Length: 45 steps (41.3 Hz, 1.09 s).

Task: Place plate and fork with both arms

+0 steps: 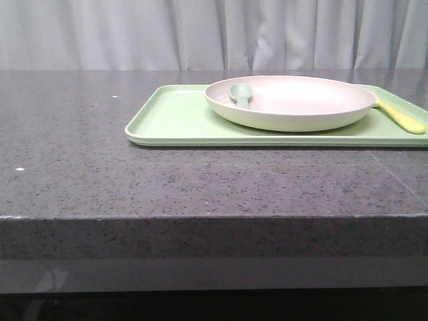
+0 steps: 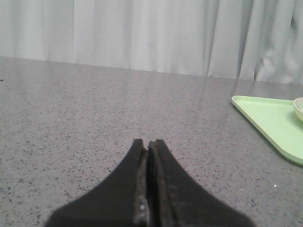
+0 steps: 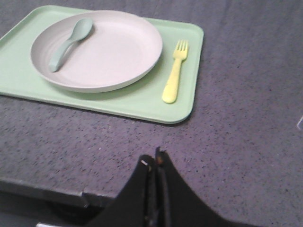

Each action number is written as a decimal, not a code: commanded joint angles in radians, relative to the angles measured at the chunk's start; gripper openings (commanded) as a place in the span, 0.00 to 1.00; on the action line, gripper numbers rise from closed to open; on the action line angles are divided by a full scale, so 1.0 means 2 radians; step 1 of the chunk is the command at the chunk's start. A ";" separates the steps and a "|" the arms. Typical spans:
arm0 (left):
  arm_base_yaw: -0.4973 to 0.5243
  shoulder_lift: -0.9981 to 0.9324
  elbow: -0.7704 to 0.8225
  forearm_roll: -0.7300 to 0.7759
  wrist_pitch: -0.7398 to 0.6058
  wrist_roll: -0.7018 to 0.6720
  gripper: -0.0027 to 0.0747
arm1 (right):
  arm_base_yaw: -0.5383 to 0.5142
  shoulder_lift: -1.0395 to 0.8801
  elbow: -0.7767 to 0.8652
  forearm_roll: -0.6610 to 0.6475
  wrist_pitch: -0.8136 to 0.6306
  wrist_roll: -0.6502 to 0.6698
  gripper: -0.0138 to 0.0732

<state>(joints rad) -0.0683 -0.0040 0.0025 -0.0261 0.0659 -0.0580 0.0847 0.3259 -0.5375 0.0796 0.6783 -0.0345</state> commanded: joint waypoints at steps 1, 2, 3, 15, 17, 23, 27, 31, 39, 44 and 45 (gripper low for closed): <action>-0.004 -0.013 0.004 0.000 -0.043 -0.006 0.01 | -0.016 -0.041 0.058 -0.007 -0.128 -0.004 0.06; -0.004 -0.013 0.004 0.000 -0.043 -0.006 0.01 | -0.021 -0.051 0.080 -0.007 -0.151 -0.004 0.06; -0.004 -0.013 0.004 0.000 -0.043 -0.006 0.01 | -0.023 -0.061 0.096 -0.007 -0.167 -0.004 0.06; -0.004 -0.013 0.004 0.000 -0.043 -0.006 0.01 | -0.051 -0.163 0.261 -0.007 -0.328 -0.004 0.06; -0.004 -0.013 0.004 0.000 -0.043 -0.006 0.01 | -0.050 -0.173 0.276 -0.007 -0.344 -0.004 0.06; -0.004 -0.012 0.004 0.000 -0.043 -0.006 0.01 | -0.044 -0.178 0.280 -0.007 -0.350 -0.004 0.06; -0.004 -0.012 0.004 0.000 -0.043 -0.006 0.01 | -0.043 -0.178 0.280 -0.007 -0.356 -0.004 0.06; -0.004 -0.012 0.004 0.000 -0.043 -0.006 0.01 | -0.043 -0.178 0.280 -0.007 -0.356 -0.004 0.06; -0.004 -0.012 0.004 0.000 -0.043 -0.006 0.01 | -0.043 -0.177 0.280 -0.007 -0.356 -0.004 0.06; -0.004 -0.012 0.004 0.000 -0.043 -0.006 0.01 | -0.043 -0.177 0.280 -0.007 -0.356 -0.004 0.06; -0.004 -0.012 0.004 0.000 -0.043 -0.006 0.01 | -0.043 -0.177 0.280 -0.007 -0.356 -0.004 0.06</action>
<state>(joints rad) -0.0683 -0.0040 0.0025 -0.0261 0.0659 -0.0580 -0.0048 -0.0087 0.0261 0.0761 0.0567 -0.0345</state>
